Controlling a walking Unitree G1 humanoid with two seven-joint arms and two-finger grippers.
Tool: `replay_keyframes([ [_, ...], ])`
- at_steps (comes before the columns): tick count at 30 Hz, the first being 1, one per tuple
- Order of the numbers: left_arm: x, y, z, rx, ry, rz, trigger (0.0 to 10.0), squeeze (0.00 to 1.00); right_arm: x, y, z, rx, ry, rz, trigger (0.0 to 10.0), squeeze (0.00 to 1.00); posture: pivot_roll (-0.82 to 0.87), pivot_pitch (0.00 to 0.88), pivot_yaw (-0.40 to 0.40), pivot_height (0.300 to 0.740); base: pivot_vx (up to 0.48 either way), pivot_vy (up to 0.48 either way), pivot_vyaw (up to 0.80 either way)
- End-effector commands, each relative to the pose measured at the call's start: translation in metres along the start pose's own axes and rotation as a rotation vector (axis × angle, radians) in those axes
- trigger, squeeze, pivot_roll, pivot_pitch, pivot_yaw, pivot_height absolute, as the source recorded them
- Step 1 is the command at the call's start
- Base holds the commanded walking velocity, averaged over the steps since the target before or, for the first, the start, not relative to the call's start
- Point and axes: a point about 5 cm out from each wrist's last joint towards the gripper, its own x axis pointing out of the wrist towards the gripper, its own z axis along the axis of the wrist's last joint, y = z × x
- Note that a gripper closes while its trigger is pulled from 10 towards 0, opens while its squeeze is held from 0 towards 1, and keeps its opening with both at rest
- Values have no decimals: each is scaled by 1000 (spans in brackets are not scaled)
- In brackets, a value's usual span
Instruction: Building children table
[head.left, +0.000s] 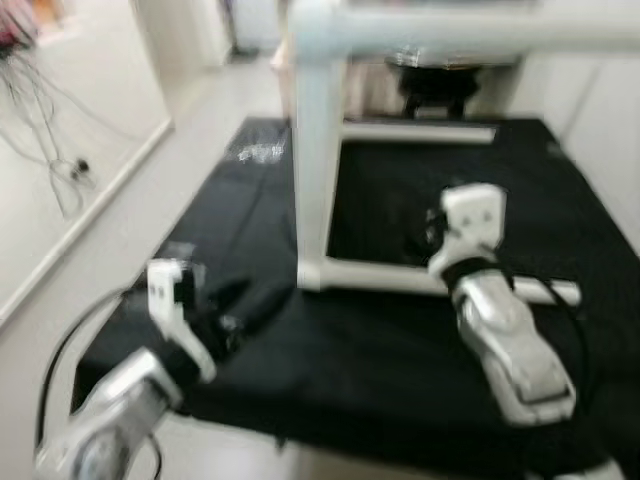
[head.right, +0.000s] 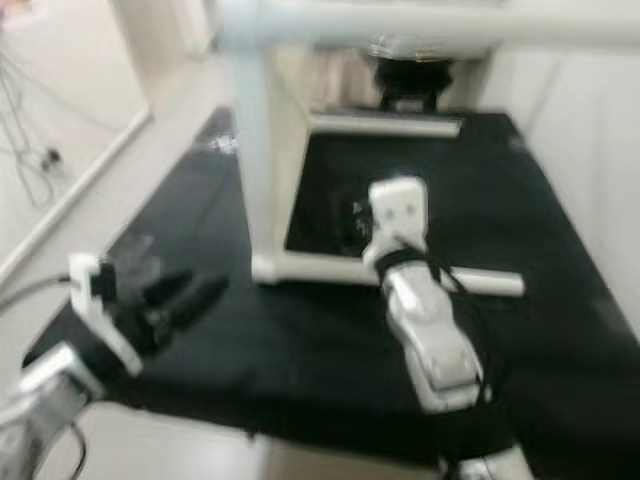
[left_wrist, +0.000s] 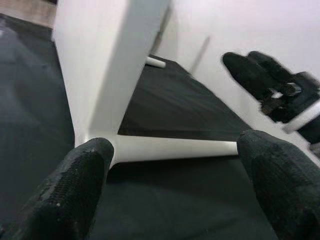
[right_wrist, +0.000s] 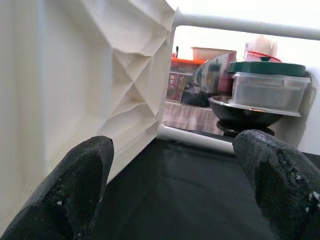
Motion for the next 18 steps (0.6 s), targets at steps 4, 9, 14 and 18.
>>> replay_keyframes([
  [4, 12, 7, -8, 29, 16, 38, 10000, 0, -1, 8, -12, -43, 32, 16, 10000, 0, -36, 75, 94, 740, 0, 0, 0],
  [9, 14, 8, -9, 43, 24, 42, 10000, 0, -1, 10, -14, -47, 40, 16, 10000, 0, -36, 75, 94, 740, 0, 0, 0],
  [14, 23, 16, -18, 155, 54, 75, 0, 0, -8, 17, -39, -21, 129, -22, 10000, 0, -38, 84, 97, 740, 0, 0, 0],
  [18, 22, 20, -23, 198, 62, 122, 0, 0, -21, 22, -65, 50, 237, -68, 10000, 0, -36, 88, 98, 740, 0, 0, 0],
])
